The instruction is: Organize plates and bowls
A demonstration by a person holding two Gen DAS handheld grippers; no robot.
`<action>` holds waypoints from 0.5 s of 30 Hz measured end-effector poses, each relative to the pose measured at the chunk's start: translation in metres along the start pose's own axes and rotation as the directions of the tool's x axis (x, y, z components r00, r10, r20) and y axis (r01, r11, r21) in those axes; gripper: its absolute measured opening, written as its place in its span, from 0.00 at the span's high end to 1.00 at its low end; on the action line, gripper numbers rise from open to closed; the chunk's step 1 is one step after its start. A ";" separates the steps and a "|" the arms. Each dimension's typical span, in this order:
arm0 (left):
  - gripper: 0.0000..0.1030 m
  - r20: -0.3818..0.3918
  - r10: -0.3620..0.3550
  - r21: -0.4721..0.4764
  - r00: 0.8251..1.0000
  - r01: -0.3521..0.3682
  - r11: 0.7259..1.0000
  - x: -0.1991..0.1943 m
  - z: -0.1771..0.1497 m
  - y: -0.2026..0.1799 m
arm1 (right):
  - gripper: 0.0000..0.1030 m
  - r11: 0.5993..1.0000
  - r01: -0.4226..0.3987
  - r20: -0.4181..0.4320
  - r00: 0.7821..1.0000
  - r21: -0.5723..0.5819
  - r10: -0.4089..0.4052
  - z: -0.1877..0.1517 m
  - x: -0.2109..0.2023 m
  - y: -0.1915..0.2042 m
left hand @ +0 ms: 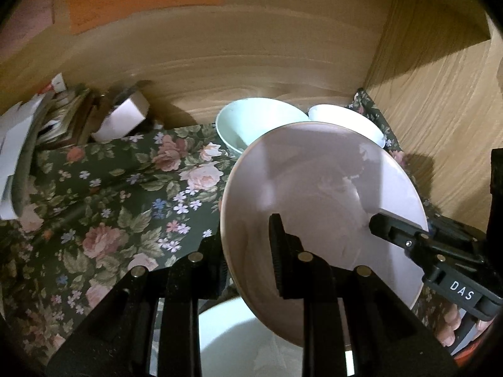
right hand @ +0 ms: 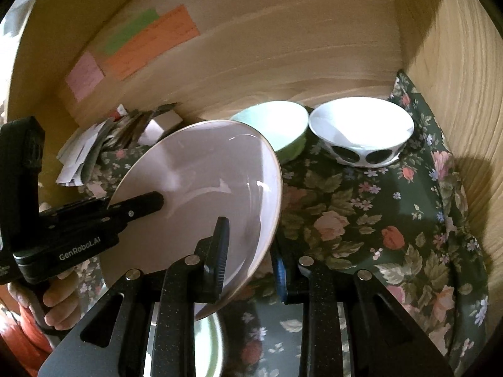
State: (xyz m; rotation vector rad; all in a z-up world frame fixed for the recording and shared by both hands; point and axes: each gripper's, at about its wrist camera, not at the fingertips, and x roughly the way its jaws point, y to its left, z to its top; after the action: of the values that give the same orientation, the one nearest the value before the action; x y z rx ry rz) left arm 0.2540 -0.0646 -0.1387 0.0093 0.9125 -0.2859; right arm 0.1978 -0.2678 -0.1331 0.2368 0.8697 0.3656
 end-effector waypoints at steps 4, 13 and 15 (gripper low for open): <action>0.78 0.016 0.004 -0.016 1.000 -0.004 1.000 -0.013 -0.007 0.006 | 0.78 1.000 -0.008 0.008 1.000 -0.016 0.008 -0.002 -0.005 0.014; 0.78 0.051 0.020 -0.031 0.999 -0.019 0.999 -0.046 -0.027 0.025 | 0.78 0.999 -0.028 0.018 0.999 -0.044 0.029 -0.010 -0.012 0.043; 0.78 0.057 0.029 -0.037 0.998 -0.027 0.999 -0.053 -0.033 0.030 | 0.78 0.998 -0.032 0.020 0.999 -0.055 0.033 -0.014 -0.013 0.052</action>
State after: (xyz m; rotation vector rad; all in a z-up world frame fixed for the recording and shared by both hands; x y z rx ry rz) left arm 0.2052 -0.0186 -0.1206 -0.0195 0.8599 -0.2425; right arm 0.1685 -0.2247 -0.1146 0.2038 0.8352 0.4157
